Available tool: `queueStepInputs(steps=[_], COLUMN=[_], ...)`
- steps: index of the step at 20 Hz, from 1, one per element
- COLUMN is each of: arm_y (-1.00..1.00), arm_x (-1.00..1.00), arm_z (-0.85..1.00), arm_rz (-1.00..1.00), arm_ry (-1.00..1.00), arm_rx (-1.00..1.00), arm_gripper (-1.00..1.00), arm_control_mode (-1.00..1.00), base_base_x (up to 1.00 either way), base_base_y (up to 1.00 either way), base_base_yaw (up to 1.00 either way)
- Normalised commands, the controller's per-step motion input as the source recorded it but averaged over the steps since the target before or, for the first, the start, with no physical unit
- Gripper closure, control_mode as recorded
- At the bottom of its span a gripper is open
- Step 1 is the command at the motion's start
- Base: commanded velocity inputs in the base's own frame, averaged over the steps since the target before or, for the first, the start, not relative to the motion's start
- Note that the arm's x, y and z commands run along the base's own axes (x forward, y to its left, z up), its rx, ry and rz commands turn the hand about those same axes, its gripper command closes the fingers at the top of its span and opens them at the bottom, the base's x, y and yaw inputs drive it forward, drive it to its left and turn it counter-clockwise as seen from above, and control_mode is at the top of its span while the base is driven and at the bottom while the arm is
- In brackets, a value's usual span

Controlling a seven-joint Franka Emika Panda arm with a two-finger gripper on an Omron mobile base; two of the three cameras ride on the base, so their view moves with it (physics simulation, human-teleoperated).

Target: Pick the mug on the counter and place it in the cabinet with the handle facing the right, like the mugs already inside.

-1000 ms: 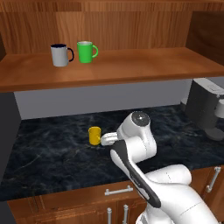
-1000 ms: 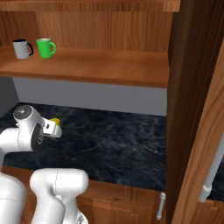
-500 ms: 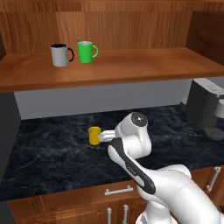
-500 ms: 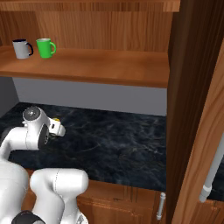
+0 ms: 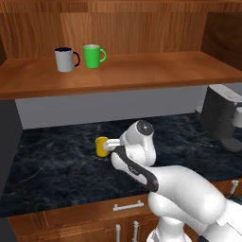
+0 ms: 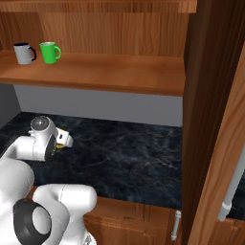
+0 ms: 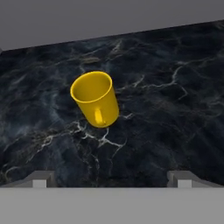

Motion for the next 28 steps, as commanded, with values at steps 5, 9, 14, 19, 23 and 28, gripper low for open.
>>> queueStepInputs(steps=[5, 9, 14, 19, 23, 28], arm_y=[0.24, 0.15, 0.07, 0.03, 0.05, 0.03], arm_x=[0.17, 0.16, 0.17, 0.18, 0.18, 0.20], arm_z=[-0.22, -0.19, -0.17, -0.13, -0.11, -0.08], arm_rz=[0.00, 0.00, 0.00, 0.00, 0.00, 0.00], arm_ry=[0.00, 0.00, 0.00, 0.00, 0.00, 0.00], arm_rx=[0.00, 0.00, 0.00, 0.00, 0.00, 0.00], arm_gripper=[-1.00, -1.00, -1.00, -1.00, -1.00, -1.00], arm_control_mode=[-1.00, -1.00, -1.00, -1.00, -1.00, -1.00], base_base_x=[0.00, 0.00, 0.00, 0.00, 0.00, 0.00], base_base_y=[0.00, 0.00, 0.00, 0.00, 0.00, 0.00], base_base_yaw=[0.00, 0.00, 0.00, 0.00, 0.00, 0.00])
